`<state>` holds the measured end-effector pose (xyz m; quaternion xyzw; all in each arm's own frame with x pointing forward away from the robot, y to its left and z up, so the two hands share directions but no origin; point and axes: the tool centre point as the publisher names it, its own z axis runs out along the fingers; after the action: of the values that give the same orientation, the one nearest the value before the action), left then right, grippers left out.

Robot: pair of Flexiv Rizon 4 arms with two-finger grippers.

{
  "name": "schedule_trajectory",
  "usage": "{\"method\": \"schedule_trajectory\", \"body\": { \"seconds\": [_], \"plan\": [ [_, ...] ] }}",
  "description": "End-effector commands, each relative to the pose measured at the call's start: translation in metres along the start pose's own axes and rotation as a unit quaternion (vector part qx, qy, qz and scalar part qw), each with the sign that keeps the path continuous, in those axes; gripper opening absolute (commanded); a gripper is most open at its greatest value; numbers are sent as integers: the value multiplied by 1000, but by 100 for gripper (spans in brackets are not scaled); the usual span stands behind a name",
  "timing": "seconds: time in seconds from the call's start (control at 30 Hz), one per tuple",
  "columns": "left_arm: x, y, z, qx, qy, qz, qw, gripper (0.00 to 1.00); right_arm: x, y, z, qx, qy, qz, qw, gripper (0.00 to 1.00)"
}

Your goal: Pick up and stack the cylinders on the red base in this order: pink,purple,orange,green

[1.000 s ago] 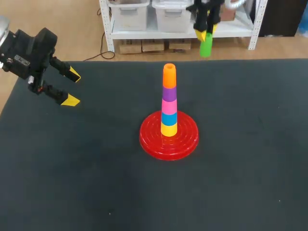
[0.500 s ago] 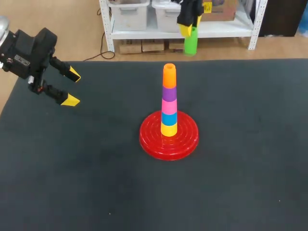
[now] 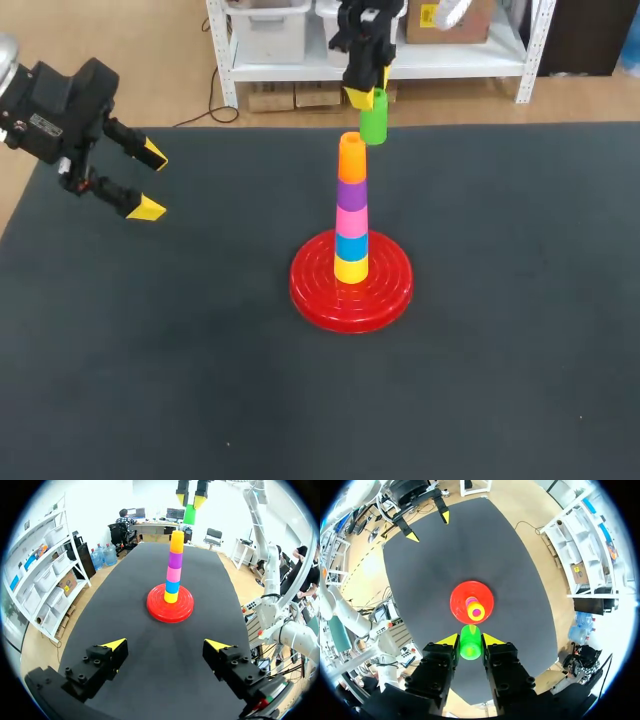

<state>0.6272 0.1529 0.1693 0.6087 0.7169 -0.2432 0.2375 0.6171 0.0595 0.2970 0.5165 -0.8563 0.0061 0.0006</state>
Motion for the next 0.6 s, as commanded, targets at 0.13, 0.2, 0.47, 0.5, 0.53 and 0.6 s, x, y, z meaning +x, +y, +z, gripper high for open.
{"method": "schedule_trajectory", "body": {
  "seconds": [0.13, 0.2, 0.47, 0.5, 0.53, 0.6],
  "plan": [
    [1, 0, 0, -1, -1, 1, 1000, 100, -14, -2, 11, 7, 10, -4, 1000, 0],
    [1, 0, 0, -1, -1, 1, 1000, 100, -16, -3, 13, 7, 13, -4, 1000, 0],
    [1, 0, 0, -1, -1, 1, 1000, 100, -22, -7, 17, 4, 15, -7, 1000, 0],
    [1, 0, 0, -1, -1, 1, 1000, 100, -23, -8, 17, 5, 15, -6, 1000, 0],
    [1, 0, 0, -1, -1, 1, 1000, 100, -23, -9, 18, 5, 15, -6, 1000, 0],
    [1, 0, 0, -1, -1, 1, 1000, 100, -25, -11, 18, 5, 15, -4, 1000, 0]
  ]
}}
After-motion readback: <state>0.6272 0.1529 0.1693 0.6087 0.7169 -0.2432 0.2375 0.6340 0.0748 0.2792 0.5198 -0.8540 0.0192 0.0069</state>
